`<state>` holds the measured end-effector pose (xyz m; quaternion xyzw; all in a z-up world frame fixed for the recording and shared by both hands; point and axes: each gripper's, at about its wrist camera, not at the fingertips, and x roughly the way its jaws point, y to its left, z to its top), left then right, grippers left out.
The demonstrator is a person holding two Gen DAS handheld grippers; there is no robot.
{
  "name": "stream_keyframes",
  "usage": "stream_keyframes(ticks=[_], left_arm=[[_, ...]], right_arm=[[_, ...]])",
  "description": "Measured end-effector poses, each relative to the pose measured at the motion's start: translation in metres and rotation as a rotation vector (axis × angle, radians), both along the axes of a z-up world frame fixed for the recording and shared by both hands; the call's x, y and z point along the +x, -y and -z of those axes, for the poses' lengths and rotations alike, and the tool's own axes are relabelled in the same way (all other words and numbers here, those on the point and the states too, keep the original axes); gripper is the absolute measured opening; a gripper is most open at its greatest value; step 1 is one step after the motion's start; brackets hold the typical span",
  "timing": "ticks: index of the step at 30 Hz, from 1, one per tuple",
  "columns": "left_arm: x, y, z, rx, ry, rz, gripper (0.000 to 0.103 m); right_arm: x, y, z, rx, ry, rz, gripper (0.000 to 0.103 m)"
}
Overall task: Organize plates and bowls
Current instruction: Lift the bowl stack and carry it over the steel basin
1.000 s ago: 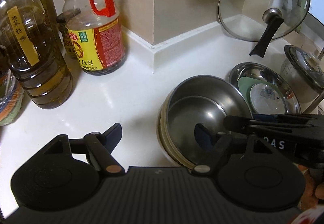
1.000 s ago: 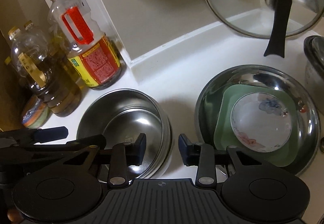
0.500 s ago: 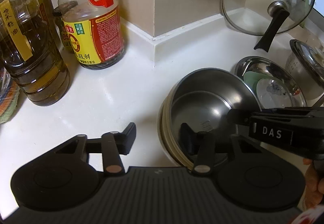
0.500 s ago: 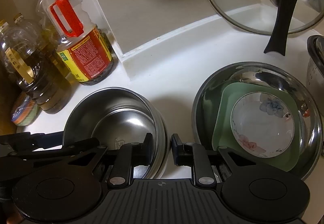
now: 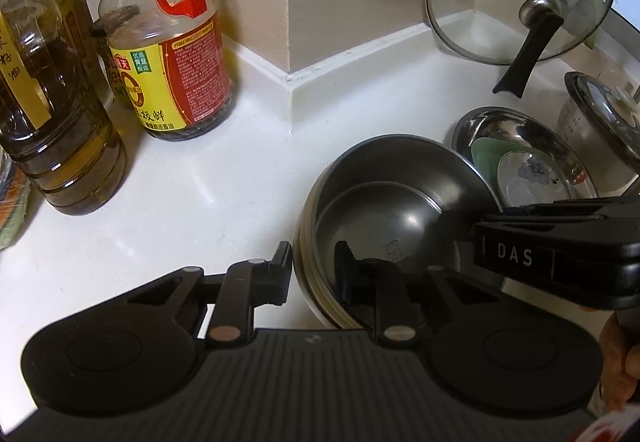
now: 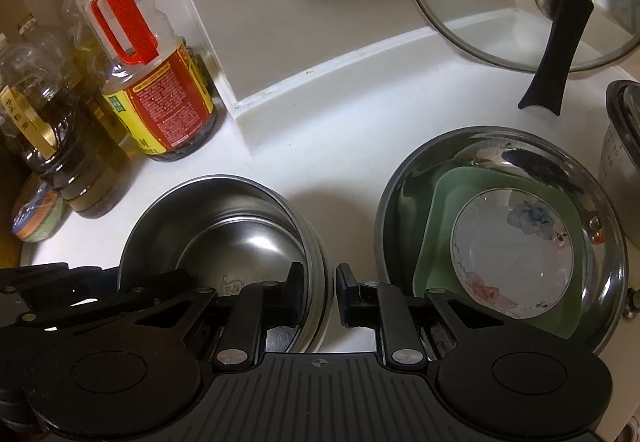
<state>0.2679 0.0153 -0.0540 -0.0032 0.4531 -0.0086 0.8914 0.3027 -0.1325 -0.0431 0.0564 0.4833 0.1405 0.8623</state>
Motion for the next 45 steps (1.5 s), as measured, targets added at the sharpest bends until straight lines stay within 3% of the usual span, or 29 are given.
stream_keyframes(ticks=[22,45], left_arm=[[0.004,0.002,-0.002,-0.008,0.003,0.008,0.02],[0.013,0.009,-0.029,-0.001,0.076,0.033,0.02]], right_arm=[[0.001,-0.002,-0.001,-0.03,0.021,-0.01,0.014],[0.005,0.008,-0.024,-0.004,0.069,0.027,0.014]])
